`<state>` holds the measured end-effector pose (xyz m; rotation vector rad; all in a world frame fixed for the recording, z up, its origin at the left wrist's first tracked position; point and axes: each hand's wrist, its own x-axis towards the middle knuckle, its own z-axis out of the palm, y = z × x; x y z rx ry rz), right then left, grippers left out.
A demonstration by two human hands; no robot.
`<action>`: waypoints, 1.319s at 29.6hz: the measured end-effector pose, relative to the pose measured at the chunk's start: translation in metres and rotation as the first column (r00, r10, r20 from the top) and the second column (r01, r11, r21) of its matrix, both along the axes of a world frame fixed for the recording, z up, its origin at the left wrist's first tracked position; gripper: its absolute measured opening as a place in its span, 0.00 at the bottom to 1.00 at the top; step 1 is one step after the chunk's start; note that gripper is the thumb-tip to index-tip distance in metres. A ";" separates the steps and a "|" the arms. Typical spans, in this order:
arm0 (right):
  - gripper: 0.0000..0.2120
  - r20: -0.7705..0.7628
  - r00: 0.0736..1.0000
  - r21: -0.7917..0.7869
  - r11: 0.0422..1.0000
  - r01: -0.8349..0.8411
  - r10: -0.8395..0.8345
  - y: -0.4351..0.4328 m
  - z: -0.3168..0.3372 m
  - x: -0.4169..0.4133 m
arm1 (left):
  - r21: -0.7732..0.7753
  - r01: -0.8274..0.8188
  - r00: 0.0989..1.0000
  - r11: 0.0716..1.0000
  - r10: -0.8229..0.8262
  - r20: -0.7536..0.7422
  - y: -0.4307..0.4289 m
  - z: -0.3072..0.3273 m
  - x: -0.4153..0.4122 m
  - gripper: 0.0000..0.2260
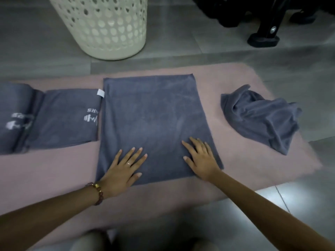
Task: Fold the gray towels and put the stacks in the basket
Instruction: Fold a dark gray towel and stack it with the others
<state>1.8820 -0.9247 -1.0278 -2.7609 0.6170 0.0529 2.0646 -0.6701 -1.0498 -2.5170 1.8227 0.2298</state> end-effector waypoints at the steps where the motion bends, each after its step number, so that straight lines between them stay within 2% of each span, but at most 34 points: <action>1: 0.33 0.008 0.999 0.002 0.999 0.040 -0.040 0.002 -0.003 -0.007 | -0.029 -0.031 0.999 0.999 0.031 -0.016 0.011 0.001 -0.002 0.24; 3: 0.31 0.064 0.972 0.046 0.974 0.222 -0.225 0.007 -0.003 -0.015 | -0.137 -0.301 0.948 0.944 0.279 -0.154 0.032 0.012 -0.011 0.23; 5: 0.28 0.140 0.891 0.083 0.901 0.425 -0.433 0.010 -0.001 -0.021 | -0.180 -0.640 0.751 0.747 0.558 -0.354 0.045 0.020 -0.016 0.23; 6: 0.27 0.156 0.847 0.100 0.861 0.499 -0.509 0.012 0.000 -0.024 | -0.170 -0.740 0.651 0.651 0.631 -0.422 0.049 0.025 -0.017 0.24; 7: 0.28 0.151 0.811 0.121 0.825 0.552 -0.565 0.014 0.003 -0.027 | -0.155 -0.794 0.577 0.587 0.650 -0.495 0.053 0.028 -0.015 0.24; 9: 0.28 0.111 0.757 0.171 0.763 0.623 -0.644 0.013 0.008 -0.032 | -0.116 -0.844 0.448 0.523 0.571 -0.688 0.056 0.027 -0.008 0.19; 11: 0.26 0.066 0.751 0.215 0.745 0.632 -0.657 0.009 0.013 -0.036 | -0.068 -0.874 0.358 0.481 0.543 -0.760 0.056 0.027 -0.003 0.12; 14: 0.20 0.019 0.753 0.332 0.714 0.616 -0.658 -0.003 0.019 -0.039 | -0.079 -0.912 0.296 0.403 0.509 -0.808 0.049 0.032 -0.009 0.15; 16: 0.18 0.012 0.738 0.373 0.688 0.623 -0.675 -0.009 0.020 -0.040 | -0.059 -0.943 0.224 0.328 0.490 -0.842 0.044 0.037 -0.014 0.17; 18: 0.16 0.005 0.728 0.381 0.674 0.632 -0.686 -0.011 0.020 -0.041 | -0.038 -0.962 0.172 0.271 0.492 -0.853 0.043 0.041 -0.016 0.15; 20: 0.14 -0.020 0.747 0.356 0.693 0.626 -0.664 -0.011 0.021 -0.044 | -0.031 -0.951 0.190 0.307 0.506 -0.841 0.045 0.043 -0.016 0.06; 21: 0.13 -0.037 0.757 0.345 0.703 0.622 -0.652 -0.012 0.020 -0.045 | -0.032 -0.939 0.218 0.344 0.520 -0.826 0.047 0.044 -0.016 0.06; 23: 0.13 -0.063 0.769 0.341 0.711 0.616 -0.636 -0.014 0.019 -0.045 | -0.073 -0.911 0.309 0.407 0.555 -0.772 0.050 0.046 -0.015 0.13; 24: 0.13 -0.071 0.776 0.338 0.717 0.609 -0.626 -0.016 0.018 -0.044 | -0.107 -0.904 0.350 0.415 0.570 -0.743 0.052 0.047 -0.014 0.17; 26: 0.13 -0.087 0.791 0.318 0.735 0.599 -0.606 -0.018 0.016 -0.041 | -0.136 -0.908 0.370 0.395 0.608 -0.703 0.056 0.048 -0.011 0.23; 28: 0.13 -0.085 0.797 0.314 0.743 0.590 -0.597 -0.020 0.019 -0.038 | -0.079 -0.928 0.308 0.364 0.631 -0.712 0.060 0.049 -0.009 0.21; 31: 0.11 -0.063 0.805 0.332 0.748 0.575 -0.590 -0.020 0.028 -0.034 | 0.015 -0.967 0.133 0.255 0.553 -0.823 0.066 0.050 -0.010 0.18; 35: 0.11 -0.024 0.805 0.342 0.752 0.563 -0.592 -0.024 0.031 -0.034 | -0.004 -0.988 0.073 0.153 0.453 -0.888 0.064 0.059 -0.014 0.19; 37: 0.13 0.015 0.789 0.392 0.729 0.561 -0.615 -0.024 0.031 -0.033 | 0.056 -0.992 -0.008 0.111 0.394 -0.919 0.060 0.060 -0.014 0.18; 39: 0.16 0.053 0.783 0.439 0.719 0.539 -0.619 -0.023 0.032 -0.033 | 0.115 -0.985 -0.065 0.126 0.342 -0.937 0.057 0.061 -0.011 0.15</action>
